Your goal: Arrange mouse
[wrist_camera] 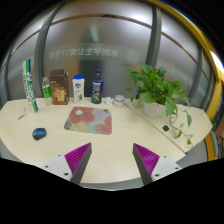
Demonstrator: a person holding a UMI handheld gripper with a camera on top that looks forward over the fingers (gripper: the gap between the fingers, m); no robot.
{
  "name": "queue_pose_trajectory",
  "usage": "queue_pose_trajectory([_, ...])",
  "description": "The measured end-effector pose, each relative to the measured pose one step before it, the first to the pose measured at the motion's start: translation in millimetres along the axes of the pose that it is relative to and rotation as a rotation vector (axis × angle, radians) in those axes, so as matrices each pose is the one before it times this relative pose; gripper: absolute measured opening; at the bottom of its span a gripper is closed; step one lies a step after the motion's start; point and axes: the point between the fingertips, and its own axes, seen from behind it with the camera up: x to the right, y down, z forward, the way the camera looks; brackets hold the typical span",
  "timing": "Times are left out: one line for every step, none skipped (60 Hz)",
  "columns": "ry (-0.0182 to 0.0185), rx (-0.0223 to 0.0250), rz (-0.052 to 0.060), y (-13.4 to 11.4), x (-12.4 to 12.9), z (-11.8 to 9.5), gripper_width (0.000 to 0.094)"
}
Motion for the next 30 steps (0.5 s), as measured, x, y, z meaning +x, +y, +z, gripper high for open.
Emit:
queue_pose_trajectory([-0.00198,-0.00424,-0.0011,2.64,-1.17,-0.54,0.0853])
queue_pose_trajectory([-0.00077,-0.00443,-0.0008,3.4,-1.39,-0.57,0.0854])
queue_pose_trajectory([-0.001,-0.00547,-0.0009,4.1,-1.82,-0.9,0.0852])
queue_pose_trajectory([-0.00098,-0.00641,-0.0006,4.71,-2.07,-0.79,0.0854])
queue_pose_trajectory([-0.00182,-0.00649,-0.0007,4.63,-2.92,-0.73,0.0854])
queue_pose_trajectory([-0.00318,-0.00597,-0.0007,4.71,-3.61,-0.64,0.0854])
queue_pose_trajectory([-0.00361,-0.00524,-0.0006,4.44,-4.01,-0.67,0.0854])
queue_pose_trajectory([-0.00359,-0.00528,-0.0005,4.67,-3.8,-0.7,0.0854])
queue_pose_trajectory([-0.00294,-0.00635,-0.0001,2.14,-3.93,1.06,0.0853])
queue_pose_trajectory([-0.00262,-0.00439,-0.0001,5.67,-5.07,-0.59,0.0852])
queue_pose_trajectory([-0.00273,-0.0052,-0.0002,4.97,-5.27,-0.44,0.0852])
queue_pose_trajectory([-0.0042,-0.00526,0.0002,5.04,-5.68,-0.29,0.0853])
queue_pose_trajectory([-0.00585,-0.00538,0.0006,4.85,-6.54,-0.4,0.0851])
queue_pose_trajectory([-0.00755,-0.00459,0.0012,4.88,-7.23,0.02,0.0852])
queue_pose_trajectory([-0.00694,-0.00468,0.0017,4.3,-7.42,-0.03,0.085])
queue_pose_trajectory([-0.00784,-0.00354,0.0013,3.87,-7.92,0.02,0.0851])
queue_pose_trajectory([-0.00835,-0.00349,0.0012,3.84,-8.76,0.48,0.085])
queue_pose_trajectory([-0.00884,-0.00384,0.001,3.75,-9.21,0.88,0.0851])
queue_pose_trajectory([-0.00898,-0.00424,0.0014,3.58,-9.48,0.9,0.0852])
queue_pose_trajectory([-0.01,-0.00386,0.0013,3.25,-10.12,1.22,0.0851])
queue_pose_trajectory([-0.01266,-0.00495,0.0001,2.49,-10.02,0.48,0.0852])
queue_pose_trajectory([-0.01162,-0.00376,0.0012,2.25,-11.13,1.23,0.0853])
queue_pose_trajectory([-0.01011,-0.00095,0.002,1.99,-12.39,2.25,0.0852])
queue_pose_trajectory([-0.0106,-0.00062,0.0009,1.27,-11.68,1.71,0.085])
queue_pose_trajectory([-0.0118,-0.0006,-0.0006,0.68,-11.05,1.42,0.0852])
queue_pose_trajectory([-0.01063,0.00048,-0.0001,1.02,-12.21,2.52,0.0852])
queue_pose_trajectory([-0.01032,-0.00071,-0.0008,0.79,-12.09,2.89,0.0852])
queue_pose_trajectory([-0.01042,-0.00118,-0.0006,0.85,-11.86,2.91,0.0855])
queue_pose_trajectory([-0.01034,0.00068,-0.0004,-0.01,-11.86,3.21,0.0856])
queue_pose_trajectory([-0.01045,0.00317,-0.0003,-0.64,-11.58,3.53,0.0857])
